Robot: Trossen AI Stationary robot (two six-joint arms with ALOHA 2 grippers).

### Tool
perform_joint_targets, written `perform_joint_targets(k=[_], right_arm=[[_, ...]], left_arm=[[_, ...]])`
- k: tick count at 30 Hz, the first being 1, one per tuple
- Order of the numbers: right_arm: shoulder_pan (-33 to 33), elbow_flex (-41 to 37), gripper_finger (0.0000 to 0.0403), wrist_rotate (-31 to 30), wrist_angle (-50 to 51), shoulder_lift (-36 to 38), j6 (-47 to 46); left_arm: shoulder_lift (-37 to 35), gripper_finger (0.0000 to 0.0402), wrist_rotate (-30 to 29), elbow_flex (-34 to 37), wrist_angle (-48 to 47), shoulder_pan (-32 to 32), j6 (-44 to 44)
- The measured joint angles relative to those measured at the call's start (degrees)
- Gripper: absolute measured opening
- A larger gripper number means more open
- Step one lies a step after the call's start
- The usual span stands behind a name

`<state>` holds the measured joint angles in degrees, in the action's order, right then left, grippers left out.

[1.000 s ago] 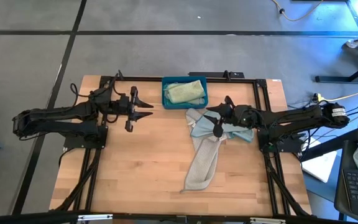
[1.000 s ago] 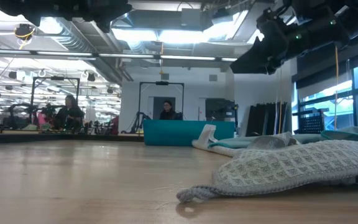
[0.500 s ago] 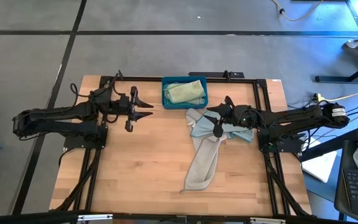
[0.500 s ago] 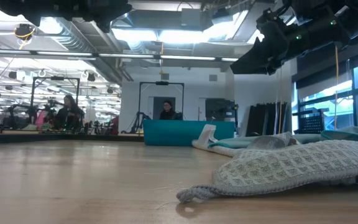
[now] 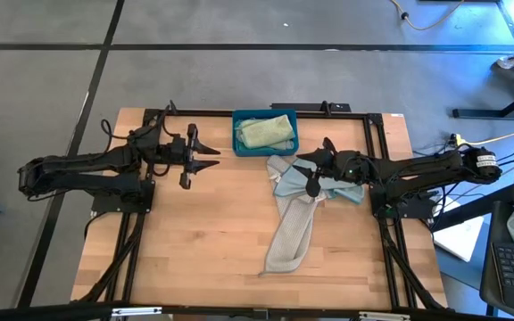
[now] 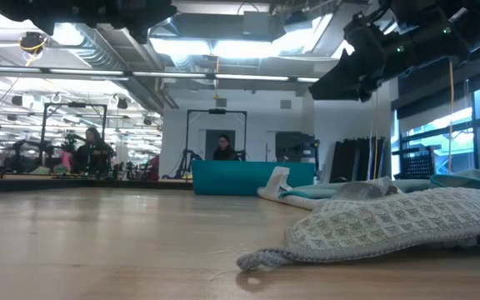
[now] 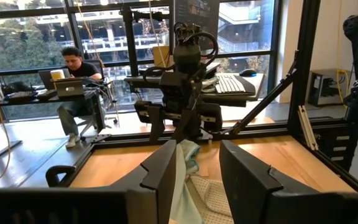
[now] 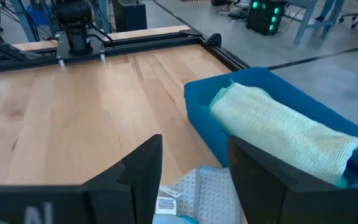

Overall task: Fold microfiber towels
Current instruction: Fold the light blue towel

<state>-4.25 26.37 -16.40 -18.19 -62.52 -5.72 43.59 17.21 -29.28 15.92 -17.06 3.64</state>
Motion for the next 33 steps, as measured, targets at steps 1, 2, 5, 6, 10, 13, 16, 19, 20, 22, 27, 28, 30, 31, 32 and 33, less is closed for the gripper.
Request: perform_joint_targets(k=[1,2,5,6,10,13,16,19,20,22,27,28,30,31,32,33], right_arm=[[0.0,0.0,0.0182,0.0,0.2,0.0,-0.3],[0.0,0.0,0.0182,0.0,0.6,0.0,-0.4],[0.0,0.0,0.0182,0.0,0.7,0.0,-0.7],[0.0,0.0,0.0182,0.0,0.6,0.0,-0.7],[0.0,0.0,0.0182,-0.4,0.5,0.0,0.5],[0.0,0.0,0.0182,-1.8,0.5,0.0,1.7],[0.0,0.0,0.0182,-2.0,0.5,0.0,2.0],[0.0,0.0,0.0182,-2.0,0.5,0.0,1.7],[0.0,0.0,0.0182,-2.0,0.5,0.0,1.6],[0.0,0.0,0.0182,-2.0,0.5,0.0,1.7],[0.0,0.0,0.0182,-2.0,0.5,0.0,1.4],[0.0,0.0,0.0182,-2.0,0.6,0.0,1.4],[0.0,0.0,0.0182,-1.9,1.0,0.0,1.5],[0.0,0.0,0.0182,-1.7,1.2,0.0,1.6],[0.0,0.0,0.0182,-1.7,1.2,0.0,1.7],[0.0,0.0,0.0182,-1.7,1.2,0.0,1.8]], left_arm=[[0.0,0.0115,0.0,0.0,0.0,0.0,0.0],[0.0,0.0115,0.0,0.0,0.0,0.0,0.0],[0.0,0.0117,0.0,0.0,0.0,0.0,0.0],[0.0,0.0117,0.0,0.0,0.0,0.0,0.0],[0.0,0.0115,0.0,0.0,0.0,0.0,0.0],[0.0,0.0115,0.0,0.0,0.0,0.0,0.0],[0.0,0.0117,0.0,0.0,0.0,0.0,0.0],[0.0,0.0115,0.0,0.0,0.0,0.0,0.0],[0.0,0.0114,0.0,0.0,0.0,0.0,0.0],[0.0,0.0115,0.0,0.0,0.0,0.0,0.0],[0.0,0.0115,0.0,0.0,0.0,0.0,0.0],[0.0,0.0115,0.0,0.0,0.0,0.0,0.0],[0.0,0.0114,0.0,0.0,0.0,0.0,0.0],[0.0,0.0115,0.0,0.0,0.0,0.0,0.0],[0.0,0.0115,0.0,0.0,0.0,0.0,0.0],[0.0,0.0116,0.0,0.0,0.0,0.0,0.0]])
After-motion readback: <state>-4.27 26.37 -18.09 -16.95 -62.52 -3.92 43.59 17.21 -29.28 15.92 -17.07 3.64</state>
